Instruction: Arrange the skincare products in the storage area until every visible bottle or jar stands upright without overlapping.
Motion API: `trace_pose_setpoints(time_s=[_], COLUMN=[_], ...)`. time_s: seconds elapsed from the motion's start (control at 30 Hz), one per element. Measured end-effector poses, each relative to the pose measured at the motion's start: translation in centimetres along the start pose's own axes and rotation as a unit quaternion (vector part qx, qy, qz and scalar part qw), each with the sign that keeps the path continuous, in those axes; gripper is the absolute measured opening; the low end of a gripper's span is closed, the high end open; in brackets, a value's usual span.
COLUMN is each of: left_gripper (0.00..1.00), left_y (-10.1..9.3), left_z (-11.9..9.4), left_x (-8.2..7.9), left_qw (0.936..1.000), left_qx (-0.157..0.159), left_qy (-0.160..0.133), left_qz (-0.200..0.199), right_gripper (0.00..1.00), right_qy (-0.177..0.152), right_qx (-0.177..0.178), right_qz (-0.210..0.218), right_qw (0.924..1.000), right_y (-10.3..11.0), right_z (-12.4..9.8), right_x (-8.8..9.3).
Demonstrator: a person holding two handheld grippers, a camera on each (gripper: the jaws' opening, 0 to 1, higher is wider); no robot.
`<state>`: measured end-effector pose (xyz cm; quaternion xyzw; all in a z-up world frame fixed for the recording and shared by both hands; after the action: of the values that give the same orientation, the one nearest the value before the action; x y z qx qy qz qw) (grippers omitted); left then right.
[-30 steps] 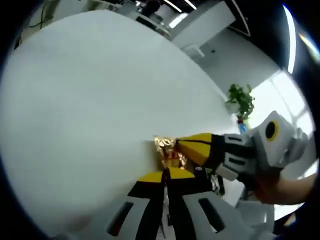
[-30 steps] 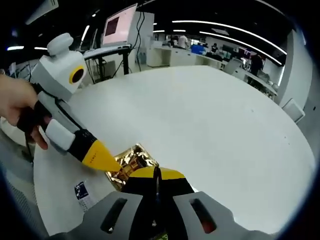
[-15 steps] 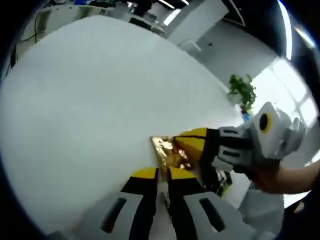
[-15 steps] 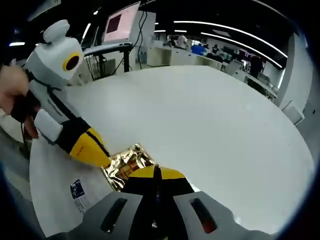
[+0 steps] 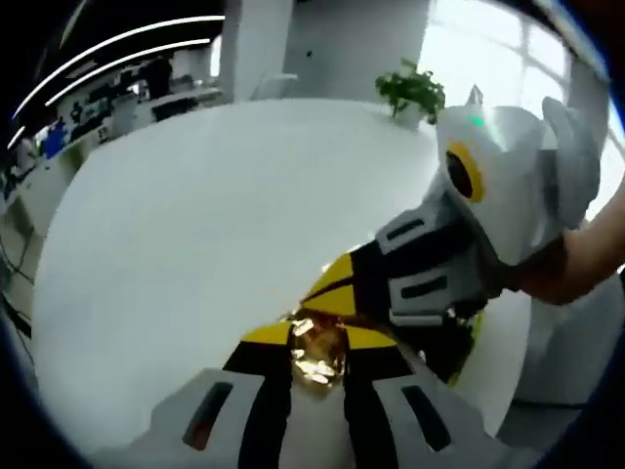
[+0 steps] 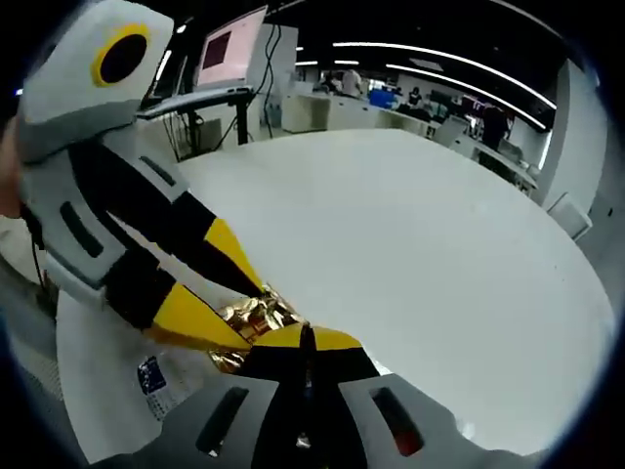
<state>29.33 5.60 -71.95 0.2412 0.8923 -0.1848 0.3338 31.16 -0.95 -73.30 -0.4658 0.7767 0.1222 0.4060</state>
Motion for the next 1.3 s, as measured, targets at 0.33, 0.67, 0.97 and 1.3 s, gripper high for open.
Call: trace_pose_setpoints(time_s=[0.33,0.67,0.97,1.3], left_gripper=[0.15,0.15,0.16,0.16], left_y=[0.4,0.7,0.5,0.6], left_z=[0.6,0.7,0.5,0.5], left_x=[0.9,1.1,1.2,1.0], left_qw=[0.9987,0.9991,0.9992,0.9988], left_qx=[-0.013,-0.013,-0.018,-0.025], left_qy=[0.02,0.018,0.016,0.032], left_qz=[0.044,0.037,0.032,0.025], right_gripper=[0.01,0.05,0.09,0.1], right_qy=[0.005,-0.02,-0.01,-0.006], right_qx=[0.003,0.038,0.033,0.016], right_qz=[0.002,0.005,-0.026,-0.027], right_qw=[1.0,0.9991,0.9991,0.9995], right_y=[-0.1,-1.8,-0.7,0.8], right_z=[-0.1,-1.8,-4.1,-5.6], right_x=[0.0,-1.9,-1.3,-0.5])
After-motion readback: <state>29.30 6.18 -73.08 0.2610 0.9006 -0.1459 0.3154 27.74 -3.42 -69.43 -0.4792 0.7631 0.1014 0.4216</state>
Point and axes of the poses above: the point that each gripper's makers call its tool centre point, and the gripper's own axes: z roughly forward along the fingers, y roughly to its left, x roughly out of its underside, the point moved 5 cm from there along -z, roughly backward along the fingers, and after that the axes turned 6 degrees about -z, right-handed, at the moved point
